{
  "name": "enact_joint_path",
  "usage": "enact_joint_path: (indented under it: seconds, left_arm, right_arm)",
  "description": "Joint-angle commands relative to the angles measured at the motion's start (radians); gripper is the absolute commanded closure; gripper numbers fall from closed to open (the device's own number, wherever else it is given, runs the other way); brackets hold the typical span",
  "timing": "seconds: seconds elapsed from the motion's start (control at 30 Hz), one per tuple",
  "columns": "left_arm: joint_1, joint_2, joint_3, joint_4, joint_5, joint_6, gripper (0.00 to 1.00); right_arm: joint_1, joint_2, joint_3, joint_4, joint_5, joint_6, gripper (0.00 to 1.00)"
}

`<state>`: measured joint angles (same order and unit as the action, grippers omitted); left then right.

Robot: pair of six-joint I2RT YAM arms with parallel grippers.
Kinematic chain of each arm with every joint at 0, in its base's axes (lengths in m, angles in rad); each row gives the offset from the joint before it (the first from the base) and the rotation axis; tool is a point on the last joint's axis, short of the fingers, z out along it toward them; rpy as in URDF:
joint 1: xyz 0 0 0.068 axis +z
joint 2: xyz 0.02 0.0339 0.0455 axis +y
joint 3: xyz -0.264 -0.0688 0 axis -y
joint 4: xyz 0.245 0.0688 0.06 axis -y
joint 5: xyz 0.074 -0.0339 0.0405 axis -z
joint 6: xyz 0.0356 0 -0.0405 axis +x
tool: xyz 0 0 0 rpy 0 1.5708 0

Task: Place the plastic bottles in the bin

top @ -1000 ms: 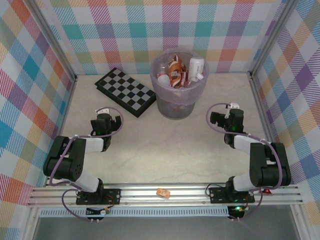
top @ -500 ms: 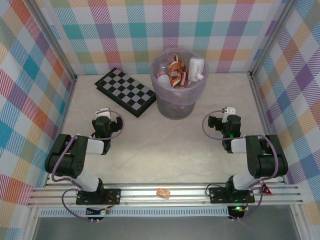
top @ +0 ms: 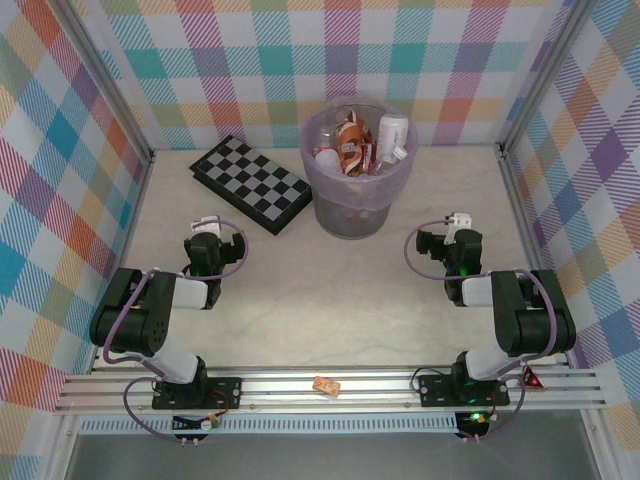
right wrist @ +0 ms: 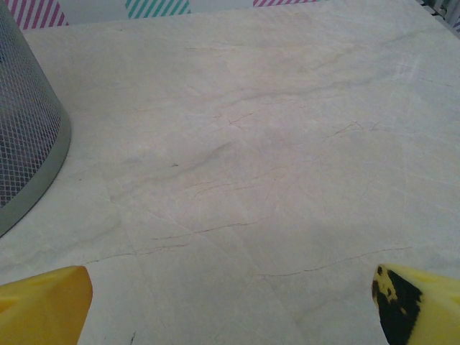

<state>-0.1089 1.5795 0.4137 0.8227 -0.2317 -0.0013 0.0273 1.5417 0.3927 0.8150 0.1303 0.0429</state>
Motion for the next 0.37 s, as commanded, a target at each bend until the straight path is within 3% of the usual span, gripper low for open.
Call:
enact_joint_path:
  seconds: [0.0,0.33]
  left_arm:
    - [0.012,0.000,-0.008,0.051,0.010,0.015,0.00]
    - [0.012,0.000,-0.008,0.052,0.010,0.016,0.00]
  right_arm:
    - [0.004,-0.008,0.009,0.029,-0.014,-0.009,0.01]
    - [0.003,-0.009,0.006,0.032,-0.018,-0.008,0.01]
